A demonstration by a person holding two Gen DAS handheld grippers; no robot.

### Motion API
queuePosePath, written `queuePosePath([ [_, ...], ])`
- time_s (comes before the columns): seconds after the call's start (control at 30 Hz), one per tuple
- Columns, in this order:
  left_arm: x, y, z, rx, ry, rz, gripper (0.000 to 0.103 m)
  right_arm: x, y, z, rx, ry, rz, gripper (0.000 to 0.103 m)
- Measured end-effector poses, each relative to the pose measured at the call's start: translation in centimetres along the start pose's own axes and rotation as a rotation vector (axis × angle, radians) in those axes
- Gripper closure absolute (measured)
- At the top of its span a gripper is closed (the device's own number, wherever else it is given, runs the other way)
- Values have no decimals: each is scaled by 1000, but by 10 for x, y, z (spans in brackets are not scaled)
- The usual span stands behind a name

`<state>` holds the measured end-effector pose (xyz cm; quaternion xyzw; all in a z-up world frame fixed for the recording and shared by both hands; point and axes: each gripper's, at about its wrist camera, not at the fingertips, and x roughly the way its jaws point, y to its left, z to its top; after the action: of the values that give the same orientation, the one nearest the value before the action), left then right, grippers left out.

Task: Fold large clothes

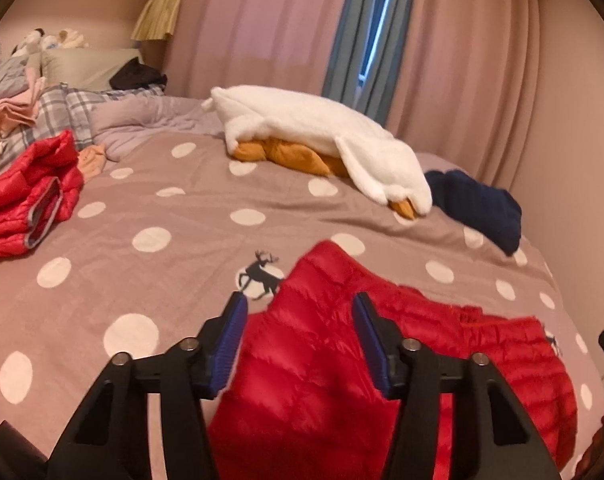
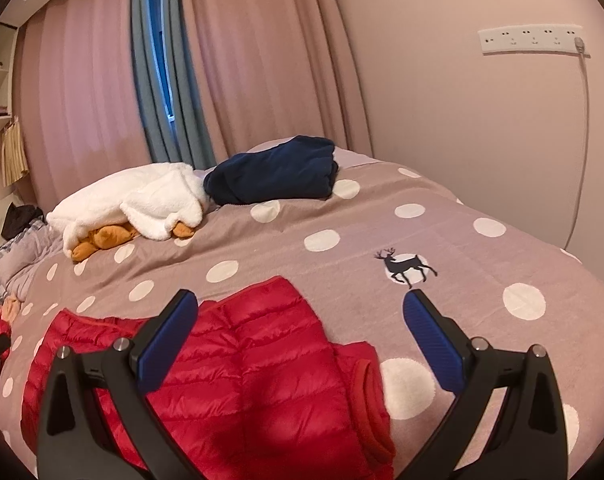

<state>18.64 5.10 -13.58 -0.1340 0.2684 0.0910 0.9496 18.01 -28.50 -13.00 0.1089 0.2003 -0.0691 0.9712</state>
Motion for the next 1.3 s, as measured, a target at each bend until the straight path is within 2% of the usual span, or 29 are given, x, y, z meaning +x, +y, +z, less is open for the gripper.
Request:
queuePosePath([
  [0.1, 5, -9, -6, 45, 35, -10, 63, 2, 9, -4, -45, 6, -3, 3],
  [0.17, 6, -18, -11, 79, 48, -24, 68, 3, 16, -7, -88, 15, -6, 15],
  [0.3, 7, -28, -18, 122, 57, -31, 73, 7, 31, -13, -176, 39, 3, 30],
  [0.33, 8, -31, -19, 133, 62, -38, 78, 9, 34, -15, -199, 47, 2, 36],
  [0.4, 9, -37, -24, 166, 75, -51, 82, 12, 41, -19, -242, 63, 2, 46],
  [0.47, 11, -42, -28, 198, 85, -50, 88, 14, 43, -22, -264, 76, 2, 66],
  [0.57, 17, -47, -34, 219, 111, -65, 88, 21, 45, -25, -285, 110, 6, 77],
  [0.7, 31, -45, -41, 199, 168, -71, 88, 32, 39, -29, -262, 166, 17, 79],
  [0.87, 50, -43, -57, 216, 205, -11, 88, 54, 33, -43, -245, 275, -15, 81],
  [1.0, 51, -61, -73, 365, 154, 76, 88, 66, 36, -55, -275, 329, -31, 81],
  [1.07, 52, -66, -78, 402, 140, 106, 88, 70, 37, -59, -283, 346, -28, 80],
  [1.3, 59, -58, -74, 394, 180, 52, 88, 77, 44, -70, -373, 345, -49, 81],
])
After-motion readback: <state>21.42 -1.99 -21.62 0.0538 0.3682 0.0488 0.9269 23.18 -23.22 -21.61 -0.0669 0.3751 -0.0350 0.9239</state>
